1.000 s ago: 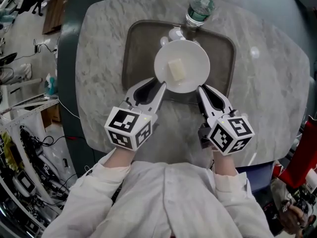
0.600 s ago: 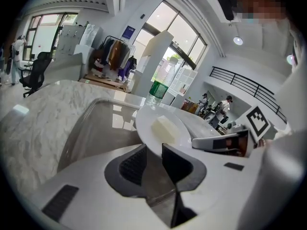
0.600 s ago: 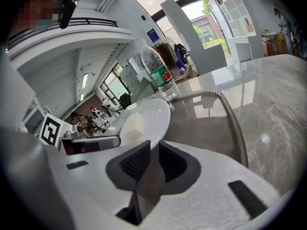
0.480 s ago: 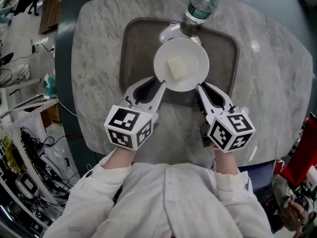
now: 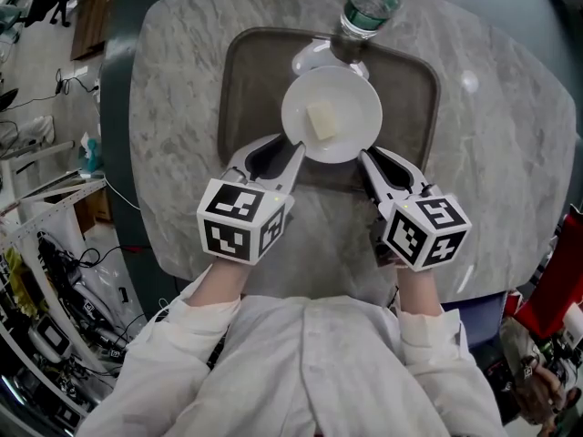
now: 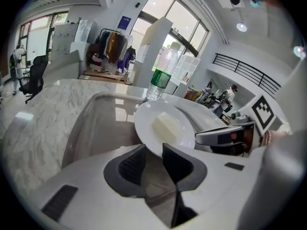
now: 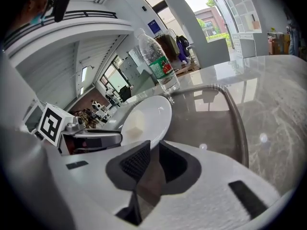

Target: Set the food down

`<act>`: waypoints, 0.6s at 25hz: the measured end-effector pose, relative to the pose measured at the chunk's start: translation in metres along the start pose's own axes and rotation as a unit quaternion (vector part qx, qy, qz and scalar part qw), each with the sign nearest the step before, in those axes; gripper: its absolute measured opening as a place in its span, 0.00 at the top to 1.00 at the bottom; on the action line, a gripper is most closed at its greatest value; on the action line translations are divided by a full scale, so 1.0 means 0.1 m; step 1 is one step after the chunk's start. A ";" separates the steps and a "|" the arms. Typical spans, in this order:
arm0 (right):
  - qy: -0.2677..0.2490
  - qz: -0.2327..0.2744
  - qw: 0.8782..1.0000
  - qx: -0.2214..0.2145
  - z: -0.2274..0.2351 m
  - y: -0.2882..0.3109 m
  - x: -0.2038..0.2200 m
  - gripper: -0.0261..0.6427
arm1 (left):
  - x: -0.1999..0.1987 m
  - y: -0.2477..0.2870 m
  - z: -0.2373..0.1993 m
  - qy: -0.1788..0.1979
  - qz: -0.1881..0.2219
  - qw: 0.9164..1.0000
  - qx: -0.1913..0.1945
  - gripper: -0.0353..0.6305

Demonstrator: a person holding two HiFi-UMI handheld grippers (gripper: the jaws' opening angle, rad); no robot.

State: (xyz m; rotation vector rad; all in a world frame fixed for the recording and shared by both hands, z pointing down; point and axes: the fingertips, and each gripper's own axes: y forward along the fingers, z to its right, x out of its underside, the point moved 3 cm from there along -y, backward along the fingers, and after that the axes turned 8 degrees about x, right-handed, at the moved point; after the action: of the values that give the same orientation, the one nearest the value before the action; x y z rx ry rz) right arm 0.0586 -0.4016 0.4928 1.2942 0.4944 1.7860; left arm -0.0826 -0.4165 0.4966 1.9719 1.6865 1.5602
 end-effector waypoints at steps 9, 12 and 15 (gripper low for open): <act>-0.012 -0.014 1.000 0.009 -0.02 0.01 0.02 0.90 | 0.03 0.04 0.00 0.014 -0.030 0.999 -0.017 0.79; -0.021 -0.019 1.000 0.012 -0.02 0.02 0.05 0.90 | 0.03 0.04 -0.01 0.018 -0.030 0.999 -0.022 0.79; -0.029 -0.015 0.999 0.014 -0.02 0.01 0.04 0.87 | 0.03 0.04 0.01 0.021 -0.025 0.999 -0.023 0.78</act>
State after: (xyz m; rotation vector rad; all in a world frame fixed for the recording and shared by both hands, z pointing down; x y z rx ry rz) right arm 0.0556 -0.3980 0.4949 1.3472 0.5043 1.7177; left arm -0.0801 -0.4152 0.5009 1.8733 1.6870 1.6193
